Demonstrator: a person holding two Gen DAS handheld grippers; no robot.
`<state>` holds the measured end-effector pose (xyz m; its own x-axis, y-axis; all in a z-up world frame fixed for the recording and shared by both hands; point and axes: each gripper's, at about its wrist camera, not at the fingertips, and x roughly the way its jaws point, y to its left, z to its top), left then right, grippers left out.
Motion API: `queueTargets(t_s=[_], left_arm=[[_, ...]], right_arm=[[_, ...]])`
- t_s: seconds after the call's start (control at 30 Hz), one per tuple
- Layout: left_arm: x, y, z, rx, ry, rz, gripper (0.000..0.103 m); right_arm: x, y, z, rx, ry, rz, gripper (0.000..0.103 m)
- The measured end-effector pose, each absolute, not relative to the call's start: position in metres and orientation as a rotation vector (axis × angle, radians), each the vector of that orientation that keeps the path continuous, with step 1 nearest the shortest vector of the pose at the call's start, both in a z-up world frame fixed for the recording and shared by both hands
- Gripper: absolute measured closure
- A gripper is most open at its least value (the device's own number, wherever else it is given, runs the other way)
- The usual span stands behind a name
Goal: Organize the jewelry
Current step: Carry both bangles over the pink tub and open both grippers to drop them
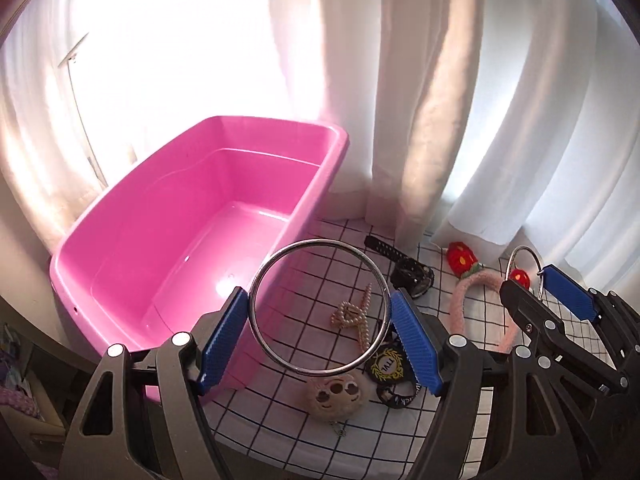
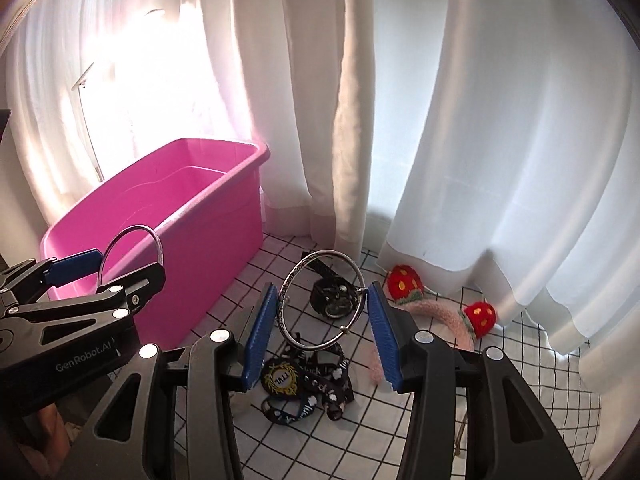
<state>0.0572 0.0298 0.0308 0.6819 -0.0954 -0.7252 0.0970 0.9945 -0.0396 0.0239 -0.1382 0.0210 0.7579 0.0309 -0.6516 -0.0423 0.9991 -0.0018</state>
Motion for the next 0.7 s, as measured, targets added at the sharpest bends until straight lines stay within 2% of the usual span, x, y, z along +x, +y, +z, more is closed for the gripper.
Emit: queueTargets(t_s=[0.23,0.7], left_arm=[[0.092,0.090,0.051,-0.043,0.798,-0.020,0.032],[0.139,0.179,0.029,-0.069,0.866,0.121,0.032]], right_arm=[[0.069,-0.077,0.051,-0.057,0.659,0.141,0.058],[0.145,0.016,0.044,-0.108,0.719,0.272,0.058]])
